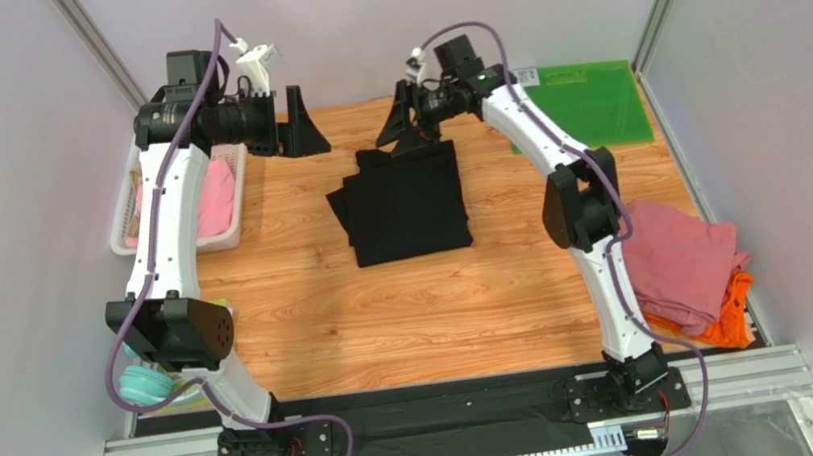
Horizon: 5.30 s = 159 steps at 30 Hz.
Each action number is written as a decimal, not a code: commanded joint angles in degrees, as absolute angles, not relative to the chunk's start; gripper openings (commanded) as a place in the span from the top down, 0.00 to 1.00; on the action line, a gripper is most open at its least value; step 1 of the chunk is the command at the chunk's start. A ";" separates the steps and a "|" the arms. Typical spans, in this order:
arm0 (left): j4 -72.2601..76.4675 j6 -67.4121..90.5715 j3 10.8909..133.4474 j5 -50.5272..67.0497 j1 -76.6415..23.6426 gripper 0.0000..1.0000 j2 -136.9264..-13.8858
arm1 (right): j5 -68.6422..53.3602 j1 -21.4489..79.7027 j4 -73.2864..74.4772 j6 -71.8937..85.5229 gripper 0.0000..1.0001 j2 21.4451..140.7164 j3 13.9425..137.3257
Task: Fold and stack the t-shirts
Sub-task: Put the neatly folded tshirt into the corner of the board with the right arm
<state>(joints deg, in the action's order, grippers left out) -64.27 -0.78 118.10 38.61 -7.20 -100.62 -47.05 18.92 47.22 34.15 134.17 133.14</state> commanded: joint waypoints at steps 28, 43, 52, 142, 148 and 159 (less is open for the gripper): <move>-67.15 -5.10 105.21 49.66 -5.89 0.00 -95.45 | -54.42 8.89 37.78 33.76 0.44 131.67 113.75; -68.91 -6.06 104.06 51.33 -5.89 0.00 -96.42 | -39.29 2.11 50.71 22.85 0.21 143.34 124.27; -69.08 -6.06 103.27 51.77 -5.89 0.00 -97.03 | -43.07 3.16 50.71 21.89 0.15 150.55 133.15; -74.27 -12.74 91.93 53.35 -5.89 0.00 -79.63 | -15.74 -35.60 61.34 37.18 1.00 68.91 82.09; -75.76 -13.18 92.90 53.53 -5.89 0.00 -80.07 | -13.36 -35.60 61.70 37.62 1.00 61.20 72.19; -79.01 -14.15 95.01 52.47 -5.89 0.00 -79.98 | -4.49 -37.53 61.17 39.38 1.00 59.23 67.40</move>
<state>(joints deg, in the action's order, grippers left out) -76.58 -12.53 92.92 51.55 -6.22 -80.79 -7.29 -36.32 63.16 38.44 56.71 61.98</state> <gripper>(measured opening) 0.994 0.056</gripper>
